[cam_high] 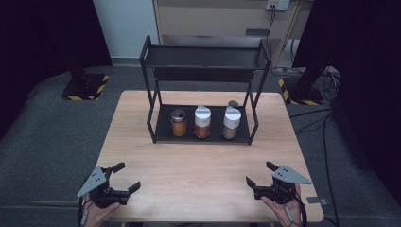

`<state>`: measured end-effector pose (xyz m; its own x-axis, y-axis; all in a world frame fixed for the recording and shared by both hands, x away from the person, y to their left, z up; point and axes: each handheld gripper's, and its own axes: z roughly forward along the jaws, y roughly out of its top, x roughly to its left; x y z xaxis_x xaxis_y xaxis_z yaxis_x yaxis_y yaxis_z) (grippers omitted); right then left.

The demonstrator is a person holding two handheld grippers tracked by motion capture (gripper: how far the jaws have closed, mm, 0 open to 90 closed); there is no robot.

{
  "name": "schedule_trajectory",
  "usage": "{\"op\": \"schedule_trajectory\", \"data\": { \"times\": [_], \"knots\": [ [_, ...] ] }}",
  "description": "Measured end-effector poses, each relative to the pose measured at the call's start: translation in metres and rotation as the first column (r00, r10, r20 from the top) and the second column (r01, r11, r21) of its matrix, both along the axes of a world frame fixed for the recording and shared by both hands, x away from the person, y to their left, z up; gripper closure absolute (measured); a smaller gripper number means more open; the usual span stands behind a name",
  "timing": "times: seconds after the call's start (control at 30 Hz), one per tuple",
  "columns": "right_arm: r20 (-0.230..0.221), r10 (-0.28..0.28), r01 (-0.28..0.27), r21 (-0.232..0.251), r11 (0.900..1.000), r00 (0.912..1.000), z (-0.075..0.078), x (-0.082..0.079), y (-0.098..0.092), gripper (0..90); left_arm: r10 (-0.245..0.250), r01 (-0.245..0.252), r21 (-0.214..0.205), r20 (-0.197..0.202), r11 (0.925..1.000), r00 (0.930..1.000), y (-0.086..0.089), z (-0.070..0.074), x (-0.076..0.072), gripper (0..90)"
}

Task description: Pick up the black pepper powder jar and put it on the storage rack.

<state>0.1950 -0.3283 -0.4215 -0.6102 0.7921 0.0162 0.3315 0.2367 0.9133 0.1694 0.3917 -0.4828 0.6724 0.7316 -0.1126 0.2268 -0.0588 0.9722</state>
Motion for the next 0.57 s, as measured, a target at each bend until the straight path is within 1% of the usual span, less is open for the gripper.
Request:
{"op": "schedule_trajectory", "data": {
  "times": [0.57],
  "knots": [
    [-0.004,-0.006,0.006,0.002,1.0000,1.0000,-0.0008,0.0007,-0.0002,4.9,-0.003,0.003,0.004,0.002,1.0000,1.0000,-0.0001,0.0003,0.0014,0.0]
  ]
}}
